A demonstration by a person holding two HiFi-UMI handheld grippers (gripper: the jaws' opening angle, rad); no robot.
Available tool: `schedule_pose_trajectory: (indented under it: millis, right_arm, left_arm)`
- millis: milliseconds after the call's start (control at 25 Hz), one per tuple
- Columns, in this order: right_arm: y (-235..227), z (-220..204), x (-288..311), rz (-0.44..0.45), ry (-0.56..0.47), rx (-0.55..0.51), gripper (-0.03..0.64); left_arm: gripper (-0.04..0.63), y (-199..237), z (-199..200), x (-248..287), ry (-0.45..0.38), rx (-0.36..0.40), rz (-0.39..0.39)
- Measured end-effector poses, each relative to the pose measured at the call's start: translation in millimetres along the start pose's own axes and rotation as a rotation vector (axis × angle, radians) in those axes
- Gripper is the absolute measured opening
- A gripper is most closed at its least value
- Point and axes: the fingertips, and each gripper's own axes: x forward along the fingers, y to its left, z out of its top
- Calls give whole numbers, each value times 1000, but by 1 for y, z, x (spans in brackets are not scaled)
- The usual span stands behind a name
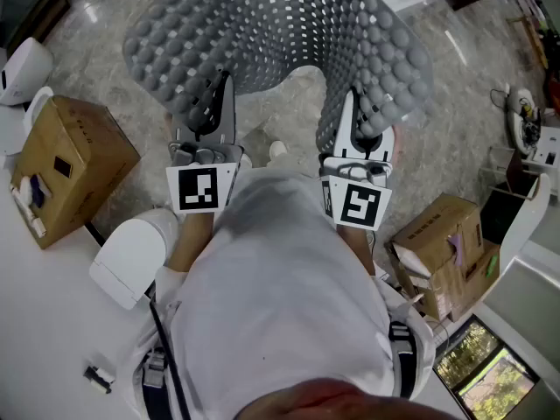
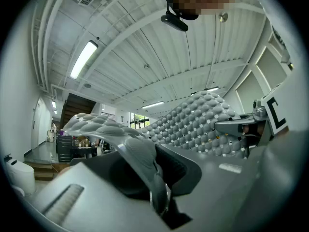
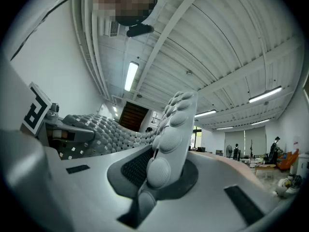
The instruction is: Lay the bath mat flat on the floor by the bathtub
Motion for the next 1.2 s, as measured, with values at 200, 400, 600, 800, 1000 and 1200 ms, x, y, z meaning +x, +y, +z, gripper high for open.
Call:
schedule_pose_trajectory:
  millis: [200, 400, 600, 800, 1000, 1200]
  right_arm:
    - [6, -5, 10, 27, -7, 46, 23]
    - [-10, -37, 11, 52, 45, 82, 25]
    - [-56, -76, 1, 75, 110, 117, 25]
    - [-72, -117, 15, 115, 176, 133, 25]
    - [-82, -144, 36, 129, 229, 146, 25]
    - [-85, -144, 42, 107, 220, 152, 26]
  left_arm:
    - [20, 3, -6, 2, 9, 9, -6]
    - [20, -9, -25, 6, 35, 11, 5]
    - [20, -55, -54, 18, 106, 41, -13]
    - [21, -72, -88, 36, 218, 70, -33]
    - [21, -76, -105, 57, 281, 101, -65]
    - [21, -74, -104, 67, 287, 116, -95]
